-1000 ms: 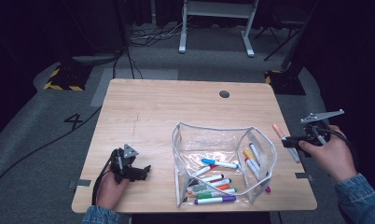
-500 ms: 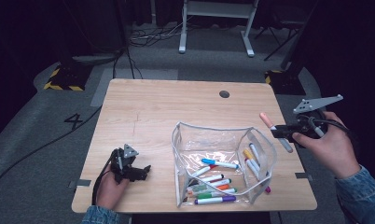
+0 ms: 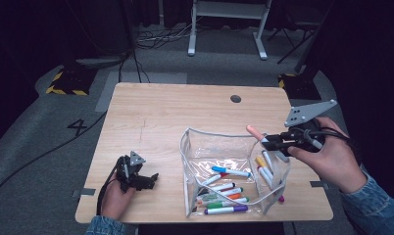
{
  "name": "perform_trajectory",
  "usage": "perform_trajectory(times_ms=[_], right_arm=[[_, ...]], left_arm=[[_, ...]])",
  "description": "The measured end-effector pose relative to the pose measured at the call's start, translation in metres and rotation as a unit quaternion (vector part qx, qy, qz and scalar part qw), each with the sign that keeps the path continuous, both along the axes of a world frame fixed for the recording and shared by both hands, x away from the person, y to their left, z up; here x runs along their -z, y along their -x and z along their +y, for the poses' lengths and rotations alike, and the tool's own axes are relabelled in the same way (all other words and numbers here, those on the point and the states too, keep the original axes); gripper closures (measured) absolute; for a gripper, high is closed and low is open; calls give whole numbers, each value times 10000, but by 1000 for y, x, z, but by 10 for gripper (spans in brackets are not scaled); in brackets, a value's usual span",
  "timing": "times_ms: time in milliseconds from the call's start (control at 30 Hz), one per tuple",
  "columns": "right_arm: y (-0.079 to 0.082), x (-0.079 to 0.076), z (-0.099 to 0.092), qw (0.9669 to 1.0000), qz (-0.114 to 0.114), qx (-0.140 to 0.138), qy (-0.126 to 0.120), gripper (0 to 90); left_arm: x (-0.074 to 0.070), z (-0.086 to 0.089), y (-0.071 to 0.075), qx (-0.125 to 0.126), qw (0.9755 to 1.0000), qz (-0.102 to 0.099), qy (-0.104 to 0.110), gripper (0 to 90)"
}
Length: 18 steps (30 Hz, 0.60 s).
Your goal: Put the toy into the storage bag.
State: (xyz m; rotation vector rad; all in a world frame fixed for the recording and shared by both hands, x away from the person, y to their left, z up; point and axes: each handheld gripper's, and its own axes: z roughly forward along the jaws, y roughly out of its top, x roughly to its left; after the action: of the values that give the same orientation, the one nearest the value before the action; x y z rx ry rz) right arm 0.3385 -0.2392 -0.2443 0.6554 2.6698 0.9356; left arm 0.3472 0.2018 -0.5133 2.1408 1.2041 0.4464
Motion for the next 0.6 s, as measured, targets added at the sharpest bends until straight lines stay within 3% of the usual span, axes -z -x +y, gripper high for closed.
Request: perform_trajectory(times_ms=[400, 600], right_arm=[[5, 14, 39, 9964, 133, -782, 308, 771], [7, 23, 55, 9944, 275, -974, 300, 770]], left_arm=[[0, 0, 0, 0, 10000, -6, -5, 0], [0, 0, 0, 0, 10000, -5, -6, 0]])
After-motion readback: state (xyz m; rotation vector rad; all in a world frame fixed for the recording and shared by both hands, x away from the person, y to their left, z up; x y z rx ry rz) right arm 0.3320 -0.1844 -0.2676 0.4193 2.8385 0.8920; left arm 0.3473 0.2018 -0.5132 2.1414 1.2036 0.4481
